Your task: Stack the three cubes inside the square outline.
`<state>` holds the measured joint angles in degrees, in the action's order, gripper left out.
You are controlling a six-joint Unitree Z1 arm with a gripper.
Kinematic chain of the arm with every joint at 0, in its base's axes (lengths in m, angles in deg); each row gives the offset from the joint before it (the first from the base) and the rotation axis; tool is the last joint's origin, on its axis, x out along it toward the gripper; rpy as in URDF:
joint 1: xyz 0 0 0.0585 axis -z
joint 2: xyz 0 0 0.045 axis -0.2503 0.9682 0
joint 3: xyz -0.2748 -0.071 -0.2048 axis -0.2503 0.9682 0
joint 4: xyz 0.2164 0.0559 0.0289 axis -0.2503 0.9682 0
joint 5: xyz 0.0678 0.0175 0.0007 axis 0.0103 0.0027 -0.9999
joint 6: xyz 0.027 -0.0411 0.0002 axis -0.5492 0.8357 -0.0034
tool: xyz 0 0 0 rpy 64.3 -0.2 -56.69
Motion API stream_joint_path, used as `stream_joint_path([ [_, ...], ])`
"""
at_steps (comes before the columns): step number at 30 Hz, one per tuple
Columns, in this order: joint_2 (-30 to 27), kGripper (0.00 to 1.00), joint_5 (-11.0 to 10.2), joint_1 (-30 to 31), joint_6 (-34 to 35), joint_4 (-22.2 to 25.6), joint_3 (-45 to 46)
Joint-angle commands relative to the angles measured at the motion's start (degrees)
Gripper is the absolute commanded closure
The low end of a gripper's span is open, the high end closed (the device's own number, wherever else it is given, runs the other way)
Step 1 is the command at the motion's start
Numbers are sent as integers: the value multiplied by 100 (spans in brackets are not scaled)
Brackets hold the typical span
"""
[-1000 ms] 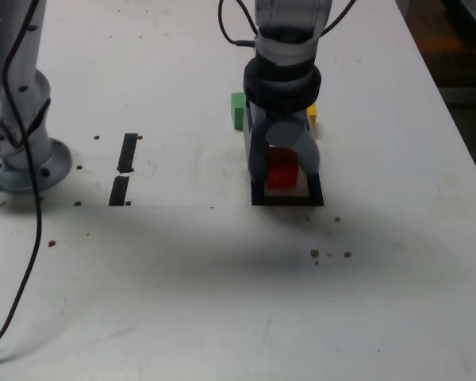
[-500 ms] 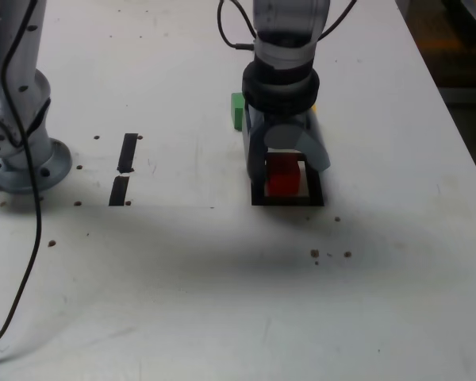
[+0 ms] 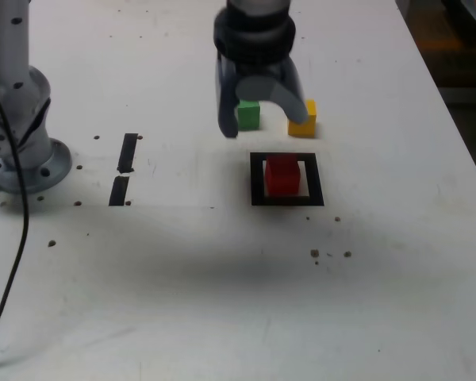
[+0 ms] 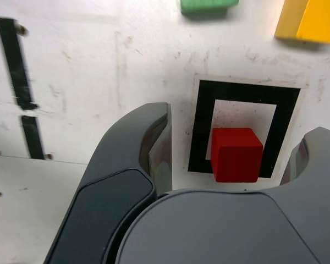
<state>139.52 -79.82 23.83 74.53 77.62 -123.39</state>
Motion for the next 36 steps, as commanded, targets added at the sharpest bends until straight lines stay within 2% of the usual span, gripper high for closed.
stream_joint_path([
  [1,-88,15,-58,-33,-58,121,-137],
  [5,-140,10,-91,-123,-313,261,-320],
  [12,-37,1,-23,-438,-983,280,-604],
  [25,639,1,429,-1322,-2183,317,-1071],
  [36,1183,1,525,-1612,-2477,274,-1476],
])
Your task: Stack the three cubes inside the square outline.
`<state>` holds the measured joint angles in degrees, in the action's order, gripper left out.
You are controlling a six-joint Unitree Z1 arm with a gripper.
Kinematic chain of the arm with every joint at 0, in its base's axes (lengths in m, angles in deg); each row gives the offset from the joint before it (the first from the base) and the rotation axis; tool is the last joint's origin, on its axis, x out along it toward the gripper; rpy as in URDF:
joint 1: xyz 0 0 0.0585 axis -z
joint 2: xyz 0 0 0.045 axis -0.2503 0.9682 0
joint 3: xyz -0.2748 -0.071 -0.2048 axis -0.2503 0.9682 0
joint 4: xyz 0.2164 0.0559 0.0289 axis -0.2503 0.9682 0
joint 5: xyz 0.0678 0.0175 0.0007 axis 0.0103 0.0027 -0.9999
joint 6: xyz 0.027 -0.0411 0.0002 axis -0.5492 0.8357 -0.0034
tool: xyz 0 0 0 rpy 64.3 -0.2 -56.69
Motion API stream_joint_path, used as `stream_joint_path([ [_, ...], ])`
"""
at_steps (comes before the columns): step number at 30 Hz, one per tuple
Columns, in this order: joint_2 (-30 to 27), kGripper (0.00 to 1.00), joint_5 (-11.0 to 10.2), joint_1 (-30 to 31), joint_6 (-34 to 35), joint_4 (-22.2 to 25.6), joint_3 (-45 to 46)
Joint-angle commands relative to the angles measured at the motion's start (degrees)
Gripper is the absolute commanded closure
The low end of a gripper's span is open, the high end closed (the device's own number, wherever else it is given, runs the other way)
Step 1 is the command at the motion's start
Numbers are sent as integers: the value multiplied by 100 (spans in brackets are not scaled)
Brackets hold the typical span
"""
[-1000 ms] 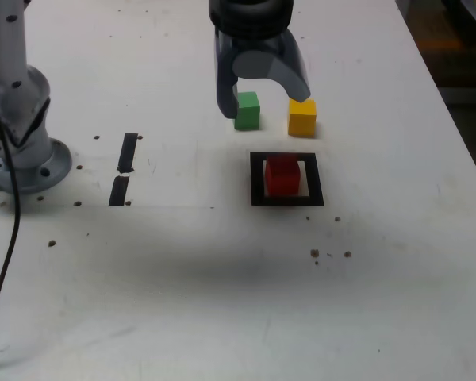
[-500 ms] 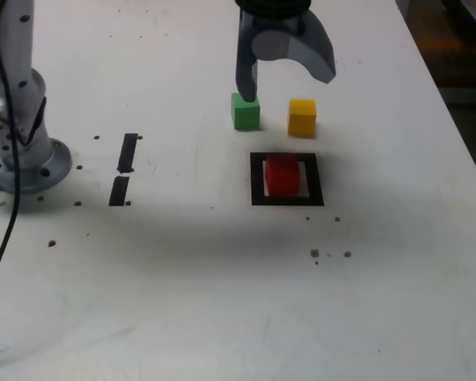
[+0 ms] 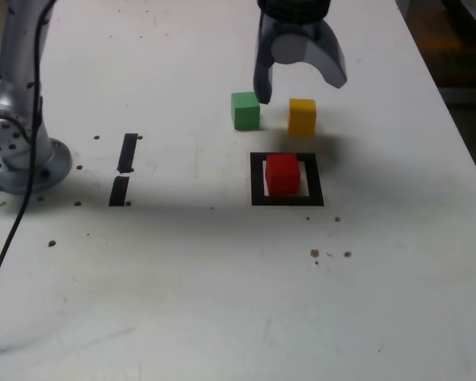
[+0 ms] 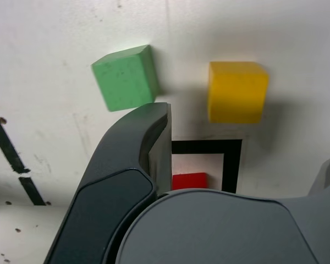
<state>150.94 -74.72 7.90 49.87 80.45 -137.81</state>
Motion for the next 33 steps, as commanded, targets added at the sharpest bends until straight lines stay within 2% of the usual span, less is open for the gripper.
stream_joint_path([
  [1,98,1,27,-31,-20,-21,-66],
  [21,684,3,293,-340,-299,-389,-104],
  [33,887,13,475,-483,-448,-549,-95],
])
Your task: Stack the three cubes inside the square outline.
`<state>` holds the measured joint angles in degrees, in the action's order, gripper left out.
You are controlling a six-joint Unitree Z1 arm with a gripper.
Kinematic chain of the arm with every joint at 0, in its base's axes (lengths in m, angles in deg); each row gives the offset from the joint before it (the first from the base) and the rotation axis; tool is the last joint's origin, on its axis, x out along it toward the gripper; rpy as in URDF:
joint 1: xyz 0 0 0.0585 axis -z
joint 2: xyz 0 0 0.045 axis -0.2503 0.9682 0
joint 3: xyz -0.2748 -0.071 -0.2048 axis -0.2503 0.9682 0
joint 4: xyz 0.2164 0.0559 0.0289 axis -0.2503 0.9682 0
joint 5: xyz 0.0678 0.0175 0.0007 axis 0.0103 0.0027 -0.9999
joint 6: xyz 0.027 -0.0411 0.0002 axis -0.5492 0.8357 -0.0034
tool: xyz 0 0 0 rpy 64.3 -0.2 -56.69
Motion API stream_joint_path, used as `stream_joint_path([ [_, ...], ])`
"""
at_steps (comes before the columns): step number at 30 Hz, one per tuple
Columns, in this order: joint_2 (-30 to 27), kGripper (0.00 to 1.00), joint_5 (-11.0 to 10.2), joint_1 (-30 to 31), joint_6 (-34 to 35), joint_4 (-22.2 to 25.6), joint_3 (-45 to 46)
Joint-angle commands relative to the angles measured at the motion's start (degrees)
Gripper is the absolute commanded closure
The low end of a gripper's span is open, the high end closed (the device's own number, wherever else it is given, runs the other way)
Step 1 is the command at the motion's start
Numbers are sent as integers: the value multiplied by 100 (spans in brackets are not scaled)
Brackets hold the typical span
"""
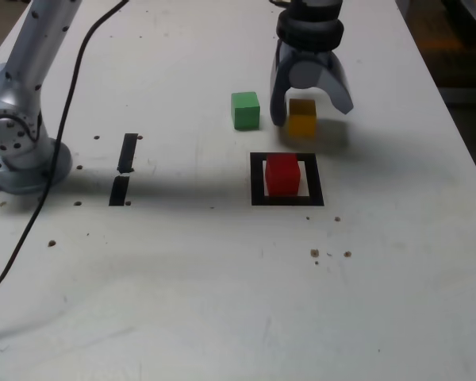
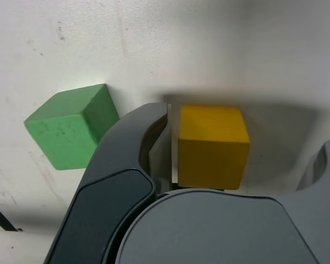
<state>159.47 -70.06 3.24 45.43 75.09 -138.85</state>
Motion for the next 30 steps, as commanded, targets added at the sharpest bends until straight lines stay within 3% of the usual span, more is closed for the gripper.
stream_joint_path([
  [1,39,16,18,-20,-7,-31,11],
  [4,38,28,24,-23,2,-86,28],
  [10,-8,68,-37,-21,25,-293,39],
  [13,-31,80,-56,-9,13,-362,37],
  [19,-84,90,-11,5,10,-374,70],
  [30,-656,92,-55,146,221,-126,24],
])
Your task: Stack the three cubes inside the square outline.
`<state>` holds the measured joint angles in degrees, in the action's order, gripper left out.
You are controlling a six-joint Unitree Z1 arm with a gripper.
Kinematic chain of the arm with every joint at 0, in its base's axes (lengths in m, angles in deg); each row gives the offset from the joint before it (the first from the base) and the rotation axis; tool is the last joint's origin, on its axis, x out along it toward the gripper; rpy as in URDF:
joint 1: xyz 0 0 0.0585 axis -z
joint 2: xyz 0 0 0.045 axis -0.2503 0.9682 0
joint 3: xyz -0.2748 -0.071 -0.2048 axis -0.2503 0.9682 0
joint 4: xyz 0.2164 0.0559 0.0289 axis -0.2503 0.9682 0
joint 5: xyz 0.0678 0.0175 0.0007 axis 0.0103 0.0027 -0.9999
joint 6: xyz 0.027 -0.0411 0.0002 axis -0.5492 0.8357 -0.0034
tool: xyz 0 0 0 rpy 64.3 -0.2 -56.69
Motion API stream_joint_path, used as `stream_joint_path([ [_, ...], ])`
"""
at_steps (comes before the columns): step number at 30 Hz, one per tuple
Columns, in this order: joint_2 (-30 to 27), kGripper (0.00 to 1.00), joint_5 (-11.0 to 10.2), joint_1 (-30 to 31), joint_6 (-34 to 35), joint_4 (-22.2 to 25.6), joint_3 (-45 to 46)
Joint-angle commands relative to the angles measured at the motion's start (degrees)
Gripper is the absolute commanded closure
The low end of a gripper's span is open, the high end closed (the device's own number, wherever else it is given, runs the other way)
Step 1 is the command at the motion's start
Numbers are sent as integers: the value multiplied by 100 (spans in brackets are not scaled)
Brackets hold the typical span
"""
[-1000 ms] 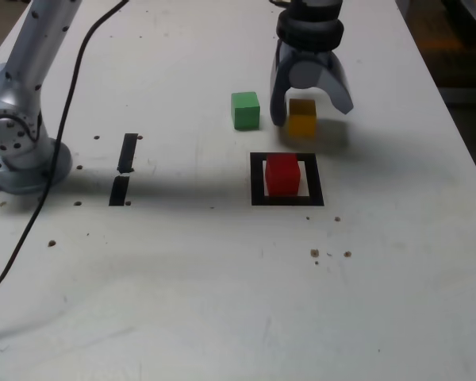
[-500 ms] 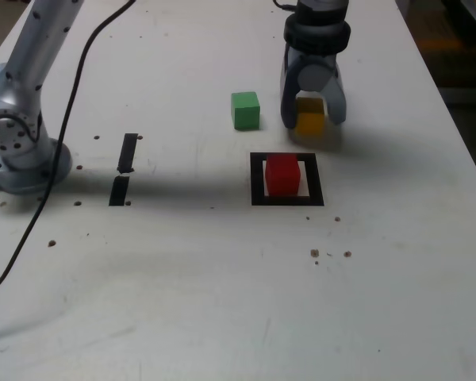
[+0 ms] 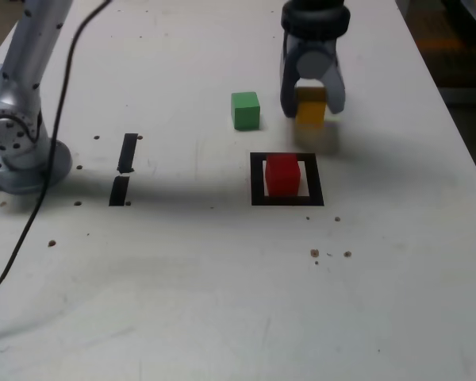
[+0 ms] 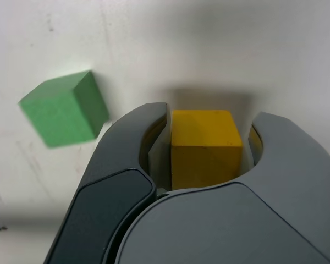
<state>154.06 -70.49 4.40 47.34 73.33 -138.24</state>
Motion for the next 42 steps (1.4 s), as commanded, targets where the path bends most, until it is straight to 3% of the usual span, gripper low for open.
stream_joint_path([
  [1,-202,92,-22,56,78,115,-51],
  [13,-1109,92,-216,800,1058,790,-31],
  [24,-1260,92,-293,1705,1999,890,133],
  [34,-1223,92,-121,2046,2304,824,474],
  [42,-1200,91,149,2129,2350,265,926],
])
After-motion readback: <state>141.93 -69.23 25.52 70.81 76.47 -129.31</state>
